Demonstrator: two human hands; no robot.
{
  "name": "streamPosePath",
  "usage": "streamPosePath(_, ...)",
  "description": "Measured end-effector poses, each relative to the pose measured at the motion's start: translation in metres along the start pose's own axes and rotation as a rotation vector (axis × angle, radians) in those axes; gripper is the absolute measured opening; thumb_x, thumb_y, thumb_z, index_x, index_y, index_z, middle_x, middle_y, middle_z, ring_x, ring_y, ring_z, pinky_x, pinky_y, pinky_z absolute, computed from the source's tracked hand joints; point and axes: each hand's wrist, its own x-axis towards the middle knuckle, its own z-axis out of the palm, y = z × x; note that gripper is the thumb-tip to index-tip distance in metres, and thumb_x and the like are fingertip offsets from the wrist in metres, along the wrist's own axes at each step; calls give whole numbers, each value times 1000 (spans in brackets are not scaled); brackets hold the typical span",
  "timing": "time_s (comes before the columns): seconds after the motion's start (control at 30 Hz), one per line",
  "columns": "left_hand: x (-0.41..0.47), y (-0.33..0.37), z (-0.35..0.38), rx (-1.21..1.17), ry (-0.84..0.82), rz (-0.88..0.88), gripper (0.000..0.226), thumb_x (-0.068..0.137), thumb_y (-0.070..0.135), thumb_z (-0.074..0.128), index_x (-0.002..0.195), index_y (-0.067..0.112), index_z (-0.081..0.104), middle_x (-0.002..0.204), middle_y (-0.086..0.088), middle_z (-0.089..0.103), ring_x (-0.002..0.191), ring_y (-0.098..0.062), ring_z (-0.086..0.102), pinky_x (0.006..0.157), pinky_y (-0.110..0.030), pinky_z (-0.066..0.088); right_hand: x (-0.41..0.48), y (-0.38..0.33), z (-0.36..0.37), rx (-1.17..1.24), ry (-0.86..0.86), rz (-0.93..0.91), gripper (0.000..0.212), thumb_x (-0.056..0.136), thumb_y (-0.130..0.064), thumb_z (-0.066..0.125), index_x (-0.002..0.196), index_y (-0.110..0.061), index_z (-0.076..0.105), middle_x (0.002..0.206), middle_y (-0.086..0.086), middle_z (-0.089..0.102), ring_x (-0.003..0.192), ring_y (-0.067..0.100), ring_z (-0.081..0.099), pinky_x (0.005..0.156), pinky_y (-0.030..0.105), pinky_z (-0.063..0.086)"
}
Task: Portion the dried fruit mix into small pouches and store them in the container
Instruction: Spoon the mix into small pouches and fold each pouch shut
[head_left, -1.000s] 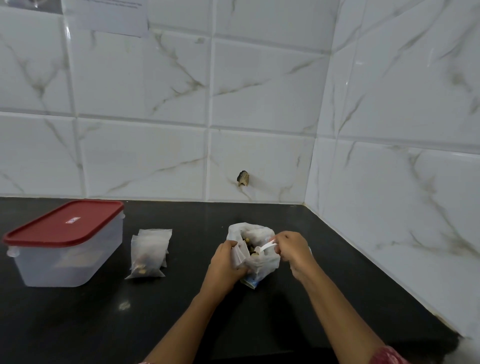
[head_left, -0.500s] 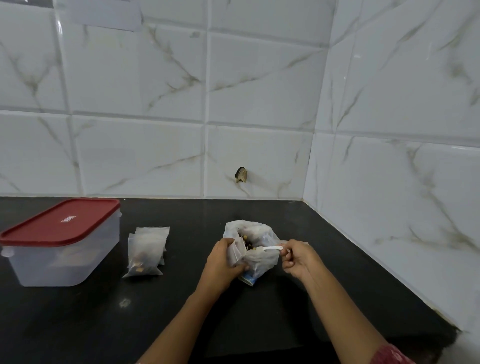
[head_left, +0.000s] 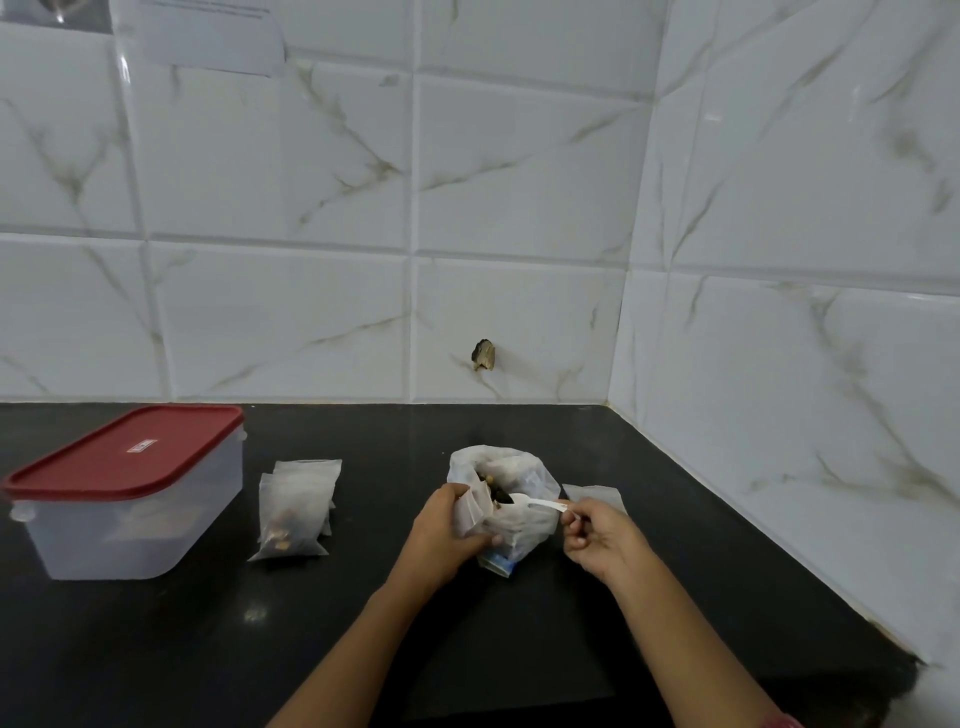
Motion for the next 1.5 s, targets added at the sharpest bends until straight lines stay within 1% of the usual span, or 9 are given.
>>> streamPosePath(0.17,5,2,-5,-14,68,-4,61,72,43,76,121,24,45,115,9,50,101,-6,51,78,-19,46,-7,-5,3,-16,-24,-41,24,93,0,37,80,-2,57,60,4,43,27,1,36,29,12,20)
streamPosePath(0.3,15,10,-12,68,86,27,51,69,47,75,107,32,45,106,15,49,100,-8,52,93,-37,48,-17,-11,4,-77,-32,-112,23,93,0,40,82,-1,61,60,6,47,43,6,37,33,13,25)
streamPosePath(0.6,31,18,-11,-13,54,-29,53,59,48,79,101,29,53,98,11,63,95,-11,59,87,-41,52,-49,-21,24,-193,-166,-395,24,92,0,43,87,-2,66,53,3,50,49,8,38,40,15,30)
streamPosePath(0.73,32,19,-9,-92,48,-54,63,63,42,81,115,23,52,109,6,61,101,-12,58,89,-39,52,-61,-16,29,-417,-199,-596,26,93,0,42,90,-6,67,58,4,51,53,9,39,48,18,32)
streamPosePath(1.0,24,21,-10,-242,80,-17,51,71,29,79,114,20,53,107,5,63,97,-6,59,72,-19,49,-68,-6,32,-1015,-235,-1026,24,96,-7,46,100,-20,66,70,-6,55,62,-4,52,59,6,41)
streamPosePath(1.13,23,18,-10,-300,80,3,56,70,30,80,118,22,52,110,4,63,102,-10,60,81,-26,52,-65,-4,31,-1098,-264,-1190,28,92,2,47,102,-13,68,95,-2,64,84,2,58,73,3,42)
streamPosePath(1.3,25,20,-9,-318,91,-15,74,49,55,78,110,22,53,108,1,63,101,-15,61,86,-39,55,-57,-1,29,-1173,-224,-1353,30,86,-1,47,101,-8,71,94,6,65,88,13,57,76,6,40)
streamPosePath(1.4,26,19,-8,-327,105,-18,68,55,48,79,111,21,53,106,1,63,100,-15,62,86,-40,55,-57,0,29,-1172,-225,-1373,34,82,-3,44,101,-7,71,93,6,65,88,13,59,76,8,42)
streamPosePath(1.5,27,14,-7,-326,113,-8,51,69,33,81,110,23,53,107,4,63,100,-11,61,84,-33,54,-58,-1,28,-1053,-205,-1359,30,85,3,50,102,-8,71,92,-5,62,85,-3,57,75,3,42)
